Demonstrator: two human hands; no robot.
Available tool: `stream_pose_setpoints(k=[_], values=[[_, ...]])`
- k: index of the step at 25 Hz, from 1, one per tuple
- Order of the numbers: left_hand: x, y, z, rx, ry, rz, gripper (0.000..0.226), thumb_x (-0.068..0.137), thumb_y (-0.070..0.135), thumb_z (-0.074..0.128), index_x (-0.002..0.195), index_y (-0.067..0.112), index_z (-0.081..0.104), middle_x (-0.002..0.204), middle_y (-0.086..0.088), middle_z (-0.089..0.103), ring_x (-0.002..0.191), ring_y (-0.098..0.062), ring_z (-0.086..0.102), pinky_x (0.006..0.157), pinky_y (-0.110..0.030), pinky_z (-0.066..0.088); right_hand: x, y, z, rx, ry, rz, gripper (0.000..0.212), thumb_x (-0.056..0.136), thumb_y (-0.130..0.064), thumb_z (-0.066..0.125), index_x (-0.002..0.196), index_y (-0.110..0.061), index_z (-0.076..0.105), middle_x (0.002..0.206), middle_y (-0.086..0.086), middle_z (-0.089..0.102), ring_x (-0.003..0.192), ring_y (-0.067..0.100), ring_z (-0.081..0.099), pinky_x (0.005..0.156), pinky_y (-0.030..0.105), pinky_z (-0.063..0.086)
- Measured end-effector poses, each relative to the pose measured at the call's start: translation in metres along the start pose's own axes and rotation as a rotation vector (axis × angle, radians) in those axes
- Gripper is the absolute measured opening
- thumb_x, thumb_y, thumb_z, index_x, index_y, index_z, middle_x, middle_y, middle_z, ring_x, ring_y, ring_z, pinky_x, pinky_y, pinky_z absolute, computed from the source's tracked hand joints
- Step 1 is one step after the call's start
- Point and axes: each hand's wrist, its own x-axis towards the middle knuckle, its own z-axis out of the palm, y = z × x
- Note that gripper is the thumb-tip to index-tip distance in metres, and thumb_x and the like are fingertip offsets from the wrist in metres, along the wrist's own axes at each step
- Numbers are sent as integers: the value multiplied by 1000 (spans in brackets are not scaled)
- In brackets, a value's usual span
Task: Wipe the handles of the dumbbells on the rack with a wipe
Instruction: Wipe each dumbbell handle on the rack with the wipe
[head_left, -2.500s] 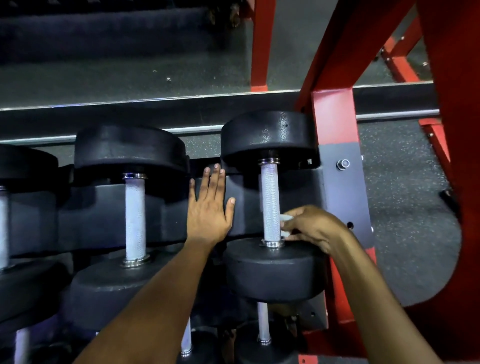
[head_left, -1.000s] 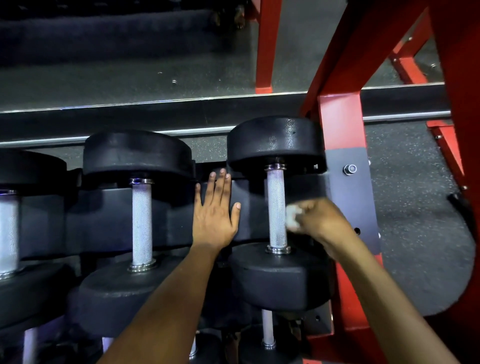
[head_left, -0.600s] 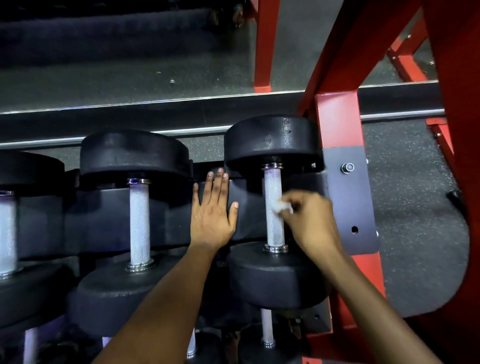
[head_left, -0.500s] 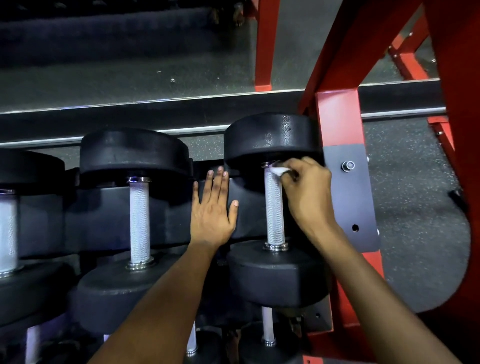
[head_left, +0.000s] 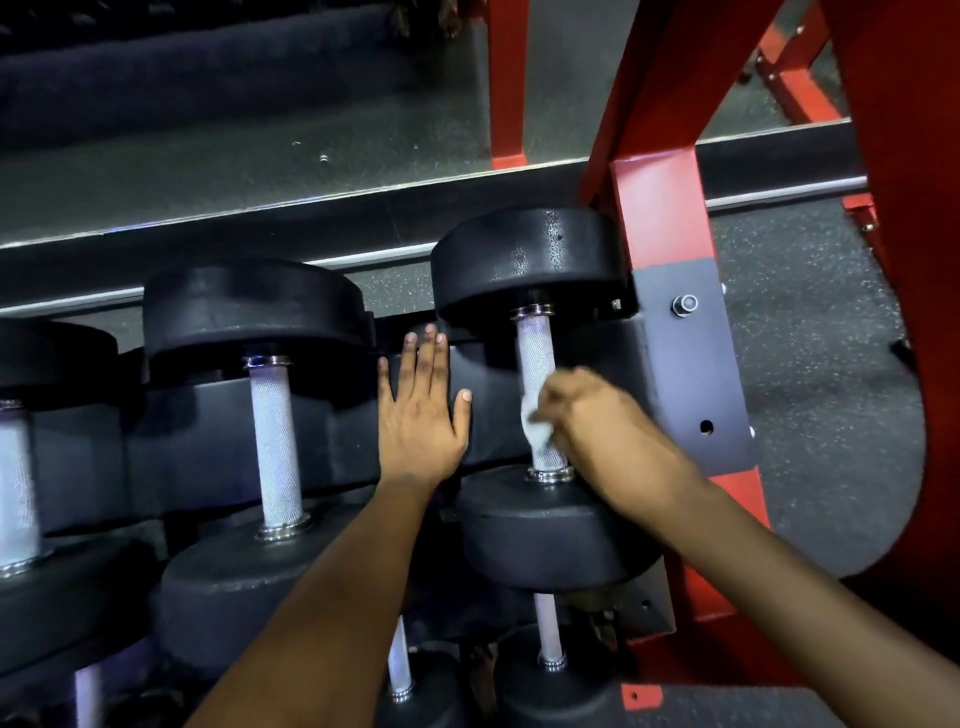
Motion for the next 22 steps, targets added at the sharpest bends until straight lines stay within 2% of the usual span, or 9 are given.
stream_pose_setpoints(k=[1,2,7,11,14,16,18,20,22], values=[[0,0,0,1,-1,-3,66,93,37,32,149,2,29,157,-12,27,146,-27,21,118,-43,0,-12,0,3,0,-149,-25,23,88,-1,46,97,-5,67,102,13,60,97,29,55,83,37,46],[1,1,0,-4,-6,-5,66,93,37,31,149,2,28,158,-12,26,146,-27,21,118,-43,1,-11,2,2,23,-164,-41,23,89,-2,46,100,-5,66,105,14,60,100,31,55,85,39,46],[0,1,-1,-2,-39,-15,66,94,38,30,150,3,27,158,-11,25,147,-25,18,118,-45,3,36,-1,-20,19,87,-35,24,86,8,46,100,5,65,107,23,55,102,35,48,85,40,38],[0,1,-4,-15,-75,-25,67,96,39,28,151,4,18,161,-9,14,148,-23,10,118,-41,-7,-7,-8,-5,-46,-279,-43,26,82,1,52,102,-11,63,104,12,56,97,33,57,80,37,48],[-4,4,-8,-42,-97,-93,69,98,45,22,150,3,7,160,-9,2,149,-24,4,118,-38,-9,15,-8,-22,112,-34,-125,8,92,-19,52,96,-19,59,99,-1,54,90,20,52,75,35,40],[-10,6,-11,-77,-122,-150,70,98,50,15,150,5,0,159,-7,-6,149,-22,-3,117,-35,-14,33,3,-25,-180,-23,-242,23,96,-19,44,115,-17,58,124,2,53,114,20,49,93,37,40],[-14,6,-12,-84,-145,-162,70,97,52,9,149,9,-6,159,-5,-11,148,-20,-10,117,-36,-15,31,14,-10,-531,-215,-456,38,99,-14,31,132,-13,49,141,8,42,135,22,35,112,39,21],[-15,6,-12,-80,-163,-157,70,95,53,6,149,10,-8,159,-4,-14,148,-20,-12,116,-37,-16,18,12,-4,-663,-485,-730,42,94,-16,24,117,-18,59,124,3,58,124,19,50,114,36,18],[-13,5,-12,-76,-175,-152,71,94,54,4,149,10,-9,158,-4,-16,148,-20,-14,115,-36,-18,39,17,-11,-836,-475,-805,39,92,-17,29,99,-21,67,104,-2,68,107,18,62,109,30,30]])
